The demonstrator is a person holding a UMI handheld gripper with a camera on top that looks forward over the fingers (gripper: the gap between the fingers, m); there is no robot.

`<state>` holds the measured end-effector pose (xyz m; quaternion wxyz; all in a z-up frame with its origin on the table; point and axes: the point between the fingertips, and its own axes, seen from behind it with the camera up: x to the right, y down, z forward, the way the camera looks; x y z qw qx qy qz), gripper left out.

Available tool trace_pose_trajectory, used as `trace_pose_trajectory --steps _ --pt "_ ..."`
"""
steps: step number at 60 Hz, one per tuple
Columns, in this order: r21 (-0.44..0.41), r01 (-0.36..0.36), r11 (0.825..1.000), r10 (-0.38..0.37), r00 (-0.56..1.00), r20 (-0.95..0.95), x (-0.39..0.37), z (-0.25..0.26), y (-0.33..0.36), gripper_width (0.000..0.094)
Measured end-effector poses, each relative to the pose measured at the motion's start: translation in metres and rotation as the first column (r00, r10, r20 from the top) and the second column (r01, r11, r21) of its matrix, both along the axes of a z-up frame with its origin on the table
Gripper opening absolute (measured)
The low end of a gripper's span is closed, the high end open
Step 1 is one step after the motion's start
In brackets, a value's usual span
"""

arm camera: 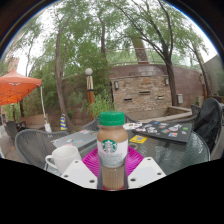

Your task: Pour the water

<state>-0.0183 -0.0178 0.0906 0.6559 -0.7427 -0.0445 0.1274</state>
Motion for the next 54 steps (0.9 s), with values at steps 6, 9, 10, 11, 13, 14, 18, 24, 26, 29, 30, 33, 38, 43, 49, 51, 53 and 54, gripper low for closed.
trace_pose_trajectory --steps 6,9,10,11,13,14,18,24,26,29,30,33,38,43,49,51,53,54 --pt "-0.012 0.011 1.000 -0.011 0.999 0.047 0.009 -0.007 0.007 0.0296" --pt "-0.014 0.027 1.000 -0.026 0.995 0.092 0.009 -0.010 0.011 0.0296" --pt "-0.014 0.032 0.999 -0.030 0.994 0.106 0.012 -0.012 0.004 0.0295" --pt "-0.012 0.034 0.999 -0.032 0.993 0.118 0.012 -0.012 0.005 0.0296" --pt "-0.016 0.037 0.999 -0.034 0.991 0.131 0.011 -0.016 0.007 0.0296" --pt "-0.023 0.035 0.999 -0.032 0.991 0.133 0.015 -0.018 0.005 0.0295" --pt "-0.039 0.031 0.999 -0.027 0.994 0.105 0.021 -0.019 0.009 0.0295" --pt "-0.072 0.006 0.997 0.002 0.994 0.109 0.020 -0.024 0.004 0.0295" --pt "-0.073 -0.004 0.997 0.014 0.991 0.132 0.021 -0.026 0.001 0.0295" --pt "-0.070 -0.004 0.998 0.013 0.992 0.128 0.019 -0.023 0.000 0.0297" --pt "-0.071 -0.005 0.997 0.014 0.993 0.120 0.022 -0.028 0.001 0.0297" --pt "-0.074 -0.009 0.997 0.017 0.994 0.108 0.023 -0.029 0.000 0.0298" --pt "-0.071 0.002 0.997 0.006 0.994 0.112 0.022 -0.026 0.001 0.0333" --pt "-0.055 0.015 0.998 -0.009 0.993 0.121 0.022 -0.023 0.002 0.0416" --pt "-0.095 0.031 0.995 -0.018 0.990 0.137 0.029 -0.033 -0.003 0.0564" --pt "-0.114 0.035 0.993 -0.019 0.991 0.136 0.031 -0.035 -0.008 0.0648" --pt "-0.111 0.032 0.993 -0.018 0.992 0.123 0.029 -0.032 -0.007 0.0728" --pt "-0.103 0.031 0.994 -0.019 0.993 0.113 0.031 -0.030 -0.012 0.0766"
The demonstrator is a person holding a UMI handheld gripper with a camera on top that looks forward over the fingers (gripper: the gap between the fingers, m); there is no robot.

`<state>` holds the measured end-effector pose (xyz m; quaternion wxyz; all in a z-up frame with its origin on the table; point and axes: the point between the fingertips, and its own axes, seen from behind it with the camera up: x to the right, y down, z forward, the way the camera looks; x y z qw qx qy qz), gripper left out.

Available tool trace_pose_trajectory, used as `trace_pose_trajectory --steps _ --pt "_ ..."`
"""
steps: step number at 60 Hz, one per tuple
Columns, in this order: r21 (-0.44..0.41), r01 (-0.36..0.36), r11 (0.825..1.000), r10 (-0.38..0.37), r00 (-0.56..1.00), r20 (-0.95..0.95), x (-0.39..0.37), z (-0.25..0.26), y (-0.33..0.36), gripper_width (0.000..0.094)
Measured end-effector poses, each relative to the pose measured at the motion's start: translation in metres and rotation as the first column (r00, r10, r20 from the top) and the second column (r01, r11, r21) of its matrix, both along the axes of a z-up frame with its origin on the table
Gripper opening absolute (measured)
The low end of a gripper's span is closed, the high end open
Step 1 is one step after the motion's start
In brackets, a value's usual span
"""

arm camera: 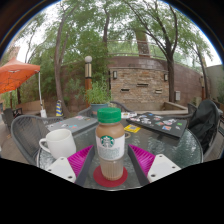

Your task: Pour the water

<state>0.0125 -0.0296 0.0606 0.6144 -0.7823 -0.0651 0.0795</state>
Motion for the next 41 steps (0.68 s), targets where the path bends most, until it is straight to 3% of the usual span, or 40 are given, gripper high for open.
trace_pose_trajectory --steps 5,22,33,41 --pt "0.007 0.016 1.000 -0.016 1.000 -0.020 0.008 0.005 -0.022 0.0849" --pt "0.037 0.010 0.999 -0.009 1.000 -0.018 0.025 0.037 -0.128 0.0831" --pt "0.016 -0.063 0.998 0.064 0.997 -0.043 0.015 0.040 -0.207 0.0830" --pt "0.017 -0.065 0.998 0.065 0.998 -0.025 0.016 0.044 -0.244 0.0829"
